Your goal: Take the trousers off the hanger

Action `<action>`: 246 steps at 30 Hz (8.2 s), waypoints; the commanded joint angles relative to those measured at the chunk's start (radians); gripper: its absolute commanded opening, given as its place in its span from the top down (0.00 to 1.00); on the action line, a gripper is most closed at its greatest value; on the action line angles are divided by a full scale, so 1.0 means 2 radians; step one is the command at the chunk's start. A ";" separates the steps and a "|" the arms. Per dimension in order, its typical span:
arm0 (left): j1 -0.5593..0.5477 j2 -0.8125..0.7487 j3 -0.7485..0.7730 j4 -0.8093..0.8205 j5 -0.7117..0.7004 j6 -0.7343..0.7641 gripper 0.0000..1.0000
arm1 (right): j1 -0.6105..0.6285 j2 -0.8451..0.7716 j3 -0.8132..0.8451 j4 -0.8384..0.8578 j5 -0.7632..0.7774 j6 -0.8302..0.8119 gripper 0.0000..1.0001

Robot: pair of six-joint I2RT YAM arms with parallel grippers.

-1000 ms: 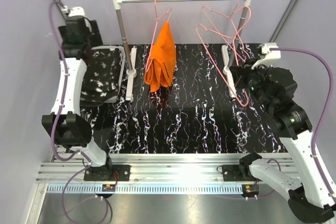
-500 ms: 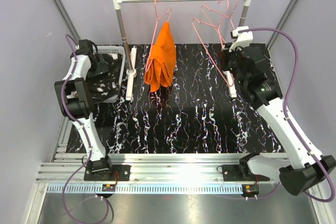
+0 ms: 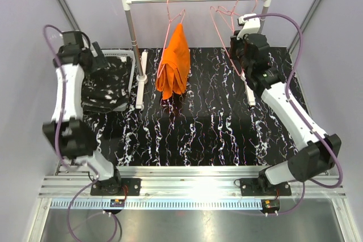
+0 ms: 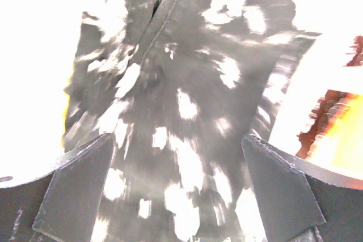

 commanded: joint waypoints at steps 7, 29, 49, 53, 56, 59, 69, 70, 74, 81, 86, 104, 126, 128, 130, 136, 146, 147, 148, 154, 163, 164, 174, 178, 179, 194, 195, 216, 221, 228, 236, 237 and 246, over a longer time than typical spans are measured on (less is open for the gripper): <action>-0.017 -0.314 -0.150 0.074 0.012 -0.007 0.01 | -0.040 0.061 0.057 0.016 -0.004 0.005 1.00; -0.021 -0.434 -0.290 0.143 -0.045 -0.038 0.01 | 0.046 0.090 0.247 -0.186 -0.026 0.127 0.01; -0.022 -0.435 -0.303 0.157 0.022 -0.022 0.01 | 0.190 0.405 0.579 -0.329 0.133 0.181 0.16; -0.021 -0.435 -0.306 0.160 0.029 -0.021 0.01 | 0.190 0.391 0.549 -0.313 0.155 0.172 0.52; -0.021 -0.435 -0.306 0.161 0.048 -0.022 0.01 | 0.187 0.364 0.501 -0.281 0.129 0.168 0.59; -0.021 -0.435 -0.309 0.163 0.053 -0.022 0.01 | 0.179 0.357 0.485 -0.274 0.113 0.172 0.79; -0.028 -0.413 -0.301 0.163 0.114 -0.016 0.01 | 0.177 0.326 0.473 -0.233 0.102 0.115 1.00; -0.032 -0.415 -0.302 0.163 0.117 -0.016 0.01 | 0.174 0.322 0.472 -0.226 0.103 0.113 1.00; -0.085 -0.416 -0.302 0.173 0.128 -0.021 0.01 | 0.165 0.306 0.481 -0.218 0.099 0.107 1.00; -0.174 -0.426 -0.303 0.208 0.137 -0.025 0.01 | 0.150 0.289 0.498 -0.207 0.093 0.099 1.00; -0.235 -0.424 -0.288 0.236 0.142 -0.026 0.01 | 0.145 0.271 0.500 -0.190 0.086 0.095 1.00; -0.445 -0.291 -0.204 0.337 -0.010 0.068 0.01 | 0.141 0.187 0.462 -0.162 0.063 0.084 1.00; -0.554 -0.105 -0.004 0.265 -0.050 0.166 0.01 | 0.147 -0.045 0.261 -0.173 0.033 0.114 1.00; -0.563 -0.112 -0.014 0.278 -0.048 0.164 0.01 | 0.147 -0.047 0.259 -0.177 0.039 0.110 1.00; -0.568 -0.109 -0.013 0.279 -0.063 0.168 0.03 | 0.147 -0.055 0.251 -0.175 0.032 0.114 1.00; -0.570 -0.086 0.007 0.267 -0.115 0.176 0.23 | 0.148 -0.084 0.237 -0.166 0.005 0.132 1.00; -0.575 -0.092 -0.009 0.311 -0.146 0.170 0.32 | 0.147 -0.104 0.234 -0.170 -0.035 0.156 1.00; -0.575 -0.094 -0.010 0.316 -0.140 0.170 0.47 | 0.147 -0.104 0.234 -0.169 -0.036 0.157 1.00; -0.577 -0.096 -0.011 0.322 -0.139 0.170 0.68 | 0.148 -0.104 0.233 -0.170 -0.036 0.157 1.00; -0.581 -0.110 -0.006 0.337 -0.164 0.160 1.00 | 0.148 -0.097 0.216 -0.180 -0.013 0.147 1.00; -0.582 -0.175 -0.045 0.410 -0.225 0.157 1.00 | 0.147 -0.098 0.108 -0.159 0.046 0.133 1.00; -0.582 -0.180 -0.045 0.412 -0.226 0.159 1.00 | 0.147 -0.096 0.099 -0.157 0.052 0.131 1.00; -0.580 -0.241 -0.070 0.464 -0.277 0.185 1.00 | 0.142 -0.084 -0.009 -0.154 0.053 0.147 1.00; -0.581 -0.254 -0.074 0.488 -0.301 0.213 1.00 | 0.141 -0.089 -0.049 -0.153 0.045 0.157 1.00; -0.581 -0.258 -0.073 0.490 -0.307 0.222 1.00 | 0.140 -0.089 -0.056 -0.151 0.044 0.158 1.00; -0.487 -0.309 -0.049 0.486 -0.362 0.287 1.00 | 0.138 -0.109 -0.117 -0.150 0.008 0.168 1.00; -0.467 -0.312 -0.049 0.474 -0.361 0.289 1.00 | 0.138 -0.113 -0.116 -0.151 0.006 0.169 1.00; -0.072 -0.259 -0.225 0.459 -0.225 0.327 1.00 | 0.138 -0.179 -0.091 -0.173 -0.044 0.176 1.00; -0.081 -0.133 -0.167 0.399 -0.193 0.279 1.00 | 0.138 -0.206 -0.117 -0.175 -0.053 0.182 1.00; -0.148 -0.055 -0.144 0.386 -0.186 0.310 1.00 | 0.138 -0.221 -0.139 -0.170 -0.049 0.174 1.00; -0.154 0.041 0.006 0.233 -0.197 0.228 1.00 | 0.138 -0.217 -0.145 -0.165 -0.047 0.165 1.00; -0.154 0.054 0.042 0.217 -0.205 0.219 1.00 | 0.138 -0.217 -0.145 -0.164 -0.048 0.165 1.00; -0.134 0.073 0.061 0.130 -0.184 0.136 0.78 | 0.138 -0.226 -0.144 -0.173 -0.039 0.162 1.00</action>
